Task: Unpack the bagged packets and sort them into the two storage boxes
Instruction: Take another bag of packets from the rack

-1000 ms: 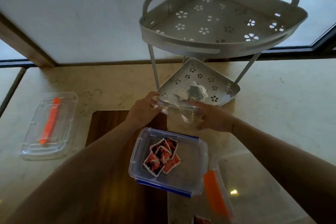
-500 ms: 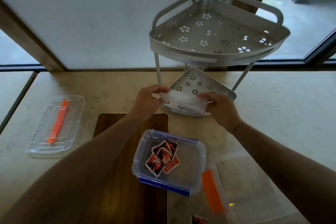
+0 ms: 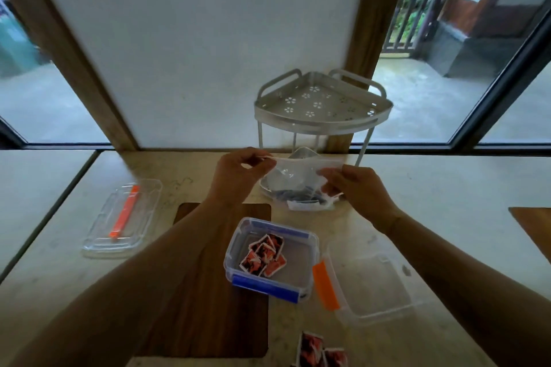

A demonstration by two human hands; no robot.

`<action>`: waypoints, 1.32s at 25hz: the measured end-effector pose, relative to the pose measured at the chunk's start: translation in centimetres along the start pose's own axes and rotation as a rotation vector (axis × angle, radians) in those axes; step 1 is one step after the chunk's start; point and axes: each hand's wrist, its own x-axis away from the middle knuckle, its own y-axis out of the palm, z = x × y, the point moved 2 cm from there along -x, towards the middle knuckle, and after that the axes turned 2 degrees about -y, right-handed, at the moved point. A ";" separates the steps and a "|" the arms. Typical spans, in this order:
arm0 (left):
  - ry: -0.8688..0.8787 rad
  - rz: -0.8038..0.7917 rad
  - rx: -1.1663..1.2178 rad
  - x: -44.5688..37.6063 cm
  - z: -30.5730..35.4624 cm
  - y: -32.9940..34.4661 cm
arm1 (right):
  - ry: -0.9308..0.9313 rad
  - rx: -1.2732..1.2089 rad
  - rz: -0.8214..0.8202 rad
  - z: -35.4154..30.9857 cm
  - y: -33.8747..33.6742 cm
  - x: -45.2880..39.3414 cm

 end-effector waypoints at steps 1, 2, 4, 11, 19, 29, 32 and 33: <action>-0.010 0.003 0.023 1.3 1.1 -0.2 | -0.011 0.003 -0.007 -0.5 -0.5 1.2; -0.018 -0.001 0.042 2.6 1.9 -0.3 | -0.022 0.005 -0.018 -0.8 -1.0 2.4; -0.027 -0.030 0.056 6.0 3.3 -0.2 | -0.060 0.027 -0.047 -1.3 -2.1 5.5; -0.018 -0.146 0.007 18.0 6.8 3.2 | -0.041 0.026 -0.170 0.9 -6.4 17.1; -0.093 -0.147 0.015 30.2 7.7 12.7 | 0.003 0.089 -0.185 7.3 -12.9 29.6; -0.123 -0.152 -0.208 38.9 6.3 20.7 | 0.057 0.250 -0.168 15.8 -15.4 38.2; -0.110 -0.149 -0.238 39.9 6.3 21.5 | 0.082 0.241 -0.172 16.3 -15.8 38.8; -0.117 -0.147 -0.242 40.0 6.4 21.7 | 0.077 0.241 -0.164 16.2 -16.0 38.9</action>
